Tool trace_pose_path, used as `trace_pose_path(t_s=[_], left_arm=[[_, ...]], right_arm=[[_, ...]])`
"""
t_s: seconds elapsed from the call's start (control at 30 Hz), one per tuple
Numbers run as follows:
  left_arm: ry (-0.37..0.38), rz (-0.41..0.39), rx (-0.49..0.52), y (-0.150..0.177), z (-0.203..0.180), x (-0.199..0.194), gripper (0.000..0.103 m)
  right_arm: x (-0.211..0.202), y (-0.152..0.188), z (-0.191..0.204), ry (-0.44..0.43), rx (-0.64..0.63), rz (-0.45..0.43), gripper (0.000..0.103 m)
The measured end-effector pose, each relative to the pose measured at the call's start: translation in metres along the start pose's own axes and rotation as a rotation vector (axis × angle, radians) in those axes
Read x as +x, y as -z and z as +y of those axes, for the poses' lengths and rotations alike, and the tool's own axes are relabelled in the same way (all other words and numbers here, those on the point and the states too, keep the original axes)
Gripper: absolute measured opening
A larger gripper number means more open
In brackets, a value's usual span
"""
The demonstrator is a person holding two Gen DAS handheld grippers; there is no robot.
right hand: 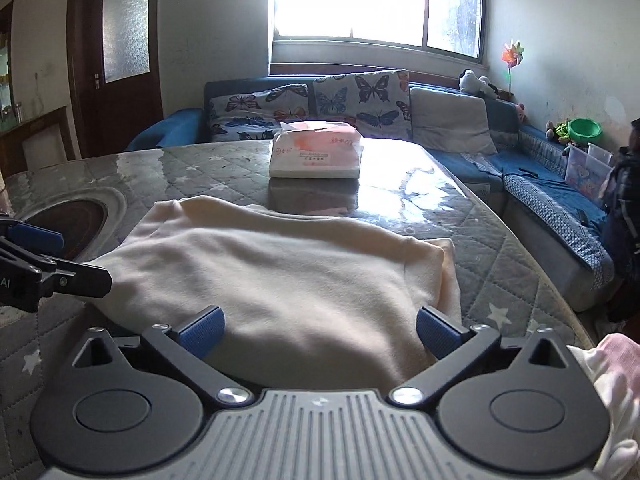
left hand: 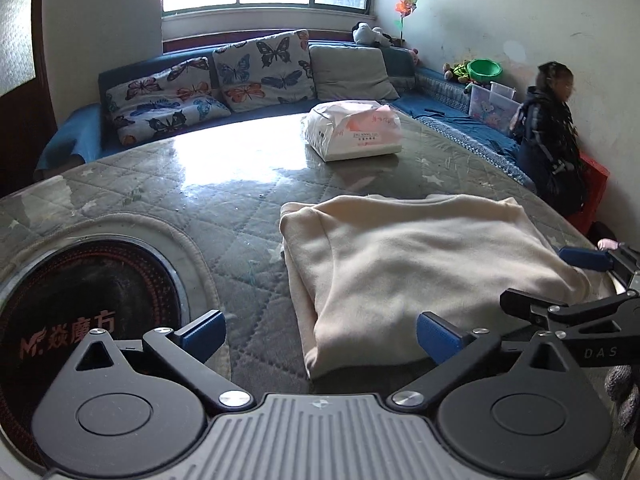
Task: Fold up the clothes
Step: 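Withdraw both open grippers from the folded sweatshirt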
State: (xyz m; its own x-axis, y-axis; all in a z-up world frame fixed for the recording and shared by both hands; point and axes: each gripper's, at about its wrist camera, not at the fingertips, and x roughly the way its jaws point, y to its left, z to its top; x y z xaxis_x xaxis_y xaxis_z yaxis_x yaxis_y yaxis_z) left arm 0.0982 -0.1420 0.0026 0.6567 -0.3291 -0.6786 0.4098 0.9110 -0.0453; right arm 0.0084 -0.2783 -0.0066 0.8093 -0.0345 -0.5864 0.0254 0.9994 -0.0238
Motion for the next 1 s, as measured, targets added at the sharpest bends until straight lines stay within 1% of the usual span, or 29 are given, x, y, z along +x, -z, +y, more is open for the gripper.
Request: trace_pose_path(t_s=[0.07, 0.23, 0.37, 0.53, 0.6, 0.67, 0.8, 0.83, 0.87, 0.9, 1.0], left_arm=[[-0.004, 0.002, 0.007, 0.004, -0.001, -0.002, 0.103], [-0.024, 0.01, 0.013, 0.014, -0.002, -0.006, 0.103], [-0.022, 0.009, -0.009, 0.02, 0.003, -0.011, 0.103], [-0.039, 0.024, -0.033, 0.021, 0.01, -0.013, 0.103], [-0.03, 0.046, -0.054, 0.022, 0.016, -0.011, 0.103], [-0.004, 0.058, -0.061, 0.024, 0.022, -0.01, 0.103], [-0.046, 0.08, -0.048, 0.032, 0.026, -0.005, 0.103], [-0.039, 0.089, -0.05, 0.034, 0.027, -0.003, 0.103], [-0.017, 0.097, -0.053, 0.036, 0.03, -0.002, 0.103], [-0.003, 0.093, -0.05, 0.037, 0.031, -0.002, 0.103], [0.004, 0.075, -0.015, 0.042, 0.031, -0.003, 0.103]], right_arm=[[-0.002, 0.001, 0.003, 0.008, 0.002, -0.005, 0.103], [-0.012, 0.006, 0.011, -0.013, 0.009, -0.014, 0.103], [-0.017, 0.01, 0.018, -0.028, 0.007, -0.019, 0.103], [-0.02, 0.013, 0.025, -0.041, -0.001, -0.016, 0.103], [-0.02, 0.015, 0.027, -0.05, -0.002, -0.015, 0.103], [-0.021, 0.016, 0.03, -0.055, -0.002, -0.014, 0.103], [-0.021, 0.018, 0.033, -0.06, -0.001, -0.011, 0.103], [-0.021, 0.019, 0.033, -0.06, 0.0, -0.01, 0.103], [-0.02, 0.02, 0.034, -0.062, 0.001, -0.008, 0.103], [-0.02, 0.021, 0.034, -0.063, 0.001, -0.005, 0.103], [-0.019, 0.023, 0.036, -0.07, 0.0, 0.002, 0.103]])
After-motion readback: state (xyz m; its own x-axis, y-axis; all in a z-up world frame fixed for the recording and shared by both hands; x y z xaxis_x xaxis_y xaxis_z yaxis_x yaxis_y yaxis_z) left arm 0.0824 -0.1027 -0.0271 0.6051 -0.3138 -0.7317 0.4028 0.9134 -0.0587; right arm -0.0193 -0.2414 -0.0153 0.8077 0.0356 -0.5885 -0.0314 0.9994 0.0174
